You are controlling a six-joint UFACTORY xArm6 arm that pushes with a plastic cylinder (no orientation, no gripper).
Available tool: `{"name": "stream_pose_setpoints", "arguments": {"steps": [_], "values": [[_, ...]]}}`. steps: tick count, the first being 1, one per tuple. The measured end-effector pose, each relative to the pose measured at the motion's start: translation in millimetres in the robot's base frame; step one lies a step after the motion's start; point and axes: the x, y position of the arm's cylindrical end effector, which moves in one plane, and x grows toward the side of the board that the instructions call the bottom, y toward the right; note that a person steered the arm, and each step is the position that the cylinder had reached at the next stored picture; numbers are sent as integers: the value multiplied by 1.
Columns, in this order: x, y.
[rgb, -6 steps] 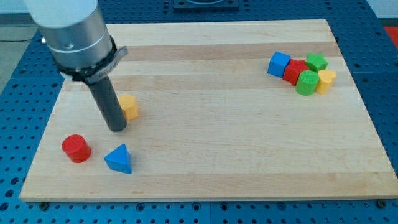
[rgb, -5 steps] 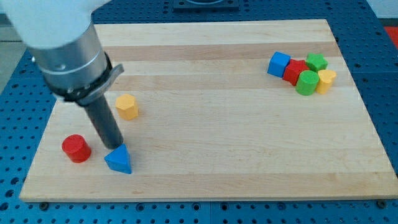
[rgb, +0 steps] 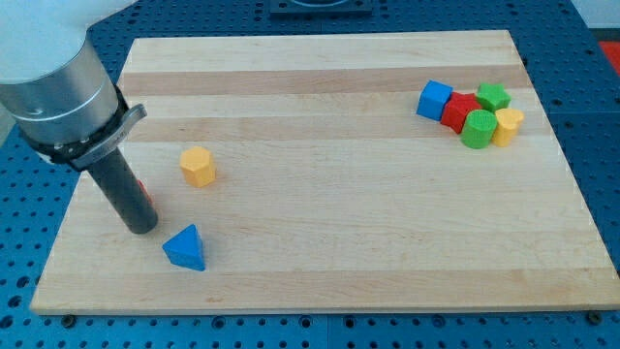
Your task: Push the red circle into the yellow hexagon
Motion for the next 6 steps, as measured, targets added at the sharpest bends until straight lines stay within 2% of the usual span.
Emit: {"name": "stream_pose_setpoints", "arguments": {"steps": [2, 5, 6], "values": [[-4, -41], [-51, -12], [-61, -44]]}}
